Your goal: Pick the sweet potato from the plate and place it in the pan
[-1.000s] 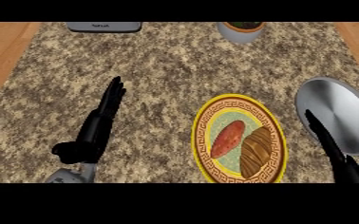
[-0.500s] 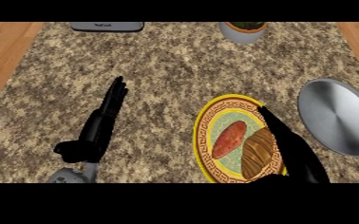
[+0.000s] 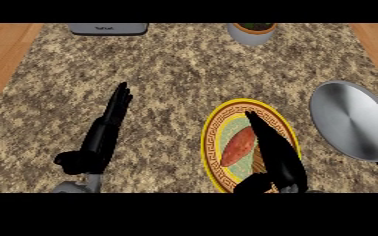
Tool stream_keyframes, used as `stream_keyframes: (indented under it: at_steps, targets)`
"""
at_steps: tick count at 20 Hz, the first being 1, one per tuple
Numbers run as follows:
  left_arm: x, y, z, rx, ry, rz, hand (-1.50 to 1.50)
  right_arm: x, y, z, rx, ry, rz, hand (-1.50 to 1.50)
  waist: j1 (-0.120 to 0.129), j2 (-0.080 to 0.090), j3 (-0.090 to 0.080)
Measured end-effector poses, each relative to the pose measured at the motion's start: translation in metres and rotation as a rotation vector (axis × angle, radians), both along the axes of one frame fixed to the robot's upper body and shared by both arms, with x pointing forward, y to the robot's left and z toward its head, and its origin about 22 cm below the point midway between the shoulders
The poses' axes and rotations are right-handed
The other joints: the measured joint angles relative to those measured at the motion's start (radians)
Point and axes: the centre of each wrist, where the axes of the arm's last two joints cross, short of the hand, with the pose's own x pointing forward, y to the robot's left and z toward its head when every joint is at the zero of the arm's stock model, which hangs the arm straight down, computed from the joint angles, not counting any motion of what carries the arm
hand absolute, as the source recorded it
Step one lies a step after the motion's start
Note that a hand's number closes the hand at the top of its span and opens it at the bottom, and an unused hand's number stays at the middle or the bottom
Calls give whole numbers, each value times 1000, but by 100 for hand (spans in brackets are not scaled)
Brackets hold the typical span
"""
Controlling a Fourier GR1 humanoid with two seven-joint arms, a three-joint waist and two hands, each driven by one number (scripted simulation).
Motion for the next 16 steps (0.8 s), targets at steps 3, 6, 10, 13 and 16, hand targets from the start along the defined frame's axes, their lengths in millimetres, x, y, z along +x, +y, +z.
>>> stream_keyframes:
  at_steps: [3,6,10,13,16]
  targets:
    - [3,4,-2,1,-1,1,0,7,-5,-9,-7,11,-12,-150,-2,0,0]
    - [4,1,0,1,-2,4,0,5,-2,-15,5,4,-22,-150,-3,0,0]
    - [3,-1,-4,0,-7,9,0,11,-7,-20,30,-12,-37,-150,-4,0,0]
    - [0,3,-1,1,-5,7,0,18,-7,-28,36,-12,-47,-150,-3,0,0]
    - [3,1,0,0,-7,7,0,23,-8,-38,34,6,-45,-150,-3,0,0]
